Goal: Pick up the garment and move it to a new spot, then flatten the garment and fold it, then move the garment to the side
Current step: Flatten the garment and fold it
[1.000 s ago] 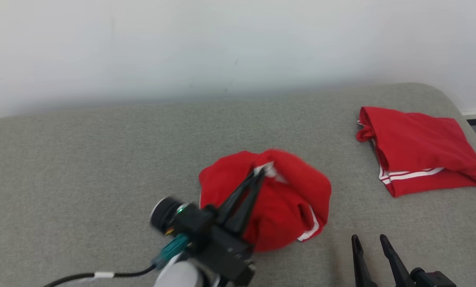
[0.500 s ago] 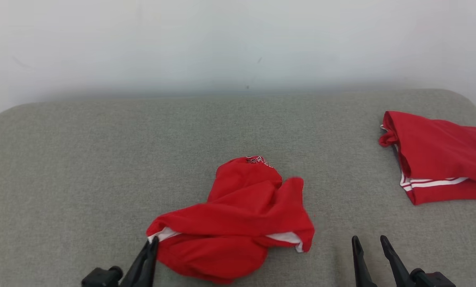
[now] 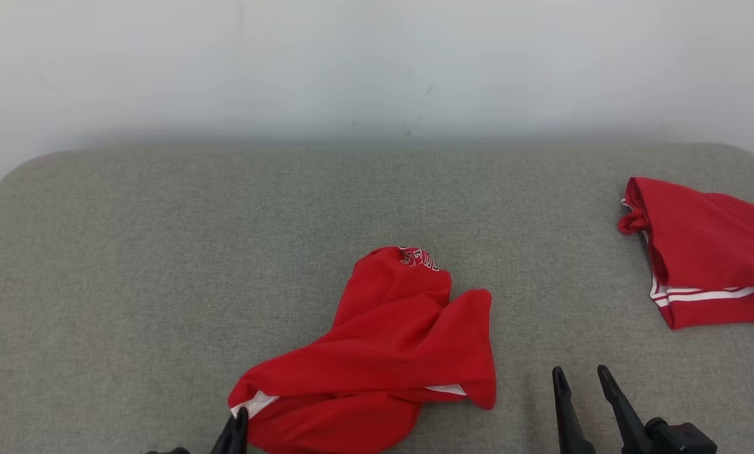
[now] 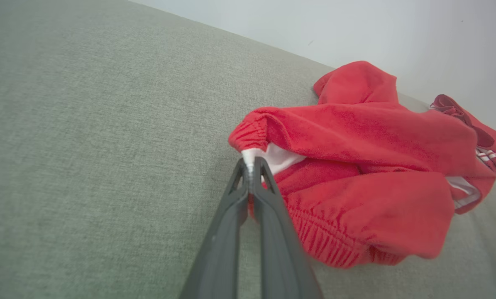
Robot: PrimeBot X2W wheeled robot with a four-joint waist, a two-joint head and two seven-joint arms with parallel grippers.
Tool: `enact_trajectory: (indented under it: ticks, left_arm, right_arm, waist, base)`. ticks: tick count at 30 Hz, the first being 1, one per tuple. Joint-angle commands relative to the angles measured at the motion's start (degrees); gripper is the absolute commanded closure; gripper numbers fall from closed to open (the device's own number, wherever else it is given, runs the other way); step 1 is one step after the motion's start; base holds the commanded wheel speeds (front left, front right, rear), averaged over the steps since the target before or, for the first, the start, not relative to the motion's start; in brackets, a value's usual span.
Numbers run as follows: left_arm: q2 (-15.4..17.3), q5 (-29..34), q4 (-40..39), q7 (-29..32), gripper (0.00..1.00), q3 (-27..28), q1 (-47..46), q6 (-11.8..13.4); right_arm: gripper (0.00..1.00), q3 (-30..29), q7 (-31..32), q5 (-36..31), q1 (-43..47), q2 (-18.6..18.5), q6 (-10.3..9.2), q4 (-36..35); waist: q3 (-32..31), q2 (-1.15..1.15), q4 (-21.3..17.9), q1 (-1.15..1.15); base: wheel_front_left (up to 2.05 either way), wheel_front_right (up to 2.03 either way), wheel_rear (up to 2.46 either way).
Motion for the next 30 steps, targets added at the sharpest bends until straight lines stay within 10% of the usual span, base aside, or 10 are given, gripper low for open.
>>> enact_trajectory:
  ticks: [1, 20, 29, 30]
  left_arm:
    - [-0.41, -0.33, -0.38, -0.11, 0.0, 0.76, 1.28, -0.3]
    - [-4.16, 15.95, -13.88, -0.11, 0.0, 13.62, 8.96, 0.77]
    - [-4.21, 14.3, -13.43, -0.1, 0.0, 14.94, 9.0, 1.54]
    - [-4.22, 14.24, -13.37, -0.11, 0.0, 14.89, 8.93, 1.51]
  right_arm:
    - [0.0, -0.02, -0.09, -0.35, 0.32, -0.03, -0.1, 0.05]
    - [0.0, 5.15, -0.09, 1.11, -0.19, -0.03, -0.11, 4.57]
    - [0.01, 9.93, -0.09, 1.61, -6.06, -0.03, -0.1, 18.37]
    - [0.46, 10.26, -0.1, 1.61, -7.54, -0.01, -0.1, 19.22]
  waist:
    - [-0.04, 0.0, 0.25, 0.0]
    - [-0.77, 0.0, 2.33, 0.0]
    - [-2.48, 0.0, 3.47, 0.0]
    - [-2.55, 0.0, 3.62, 0.0]
  base:
    - [0.0, 0.0, 0.0]
    - [0.0, 0.0, 0.0]
    - [0.0, 0.0, 0.0]
    - [0.0, 0.0, 0.0]
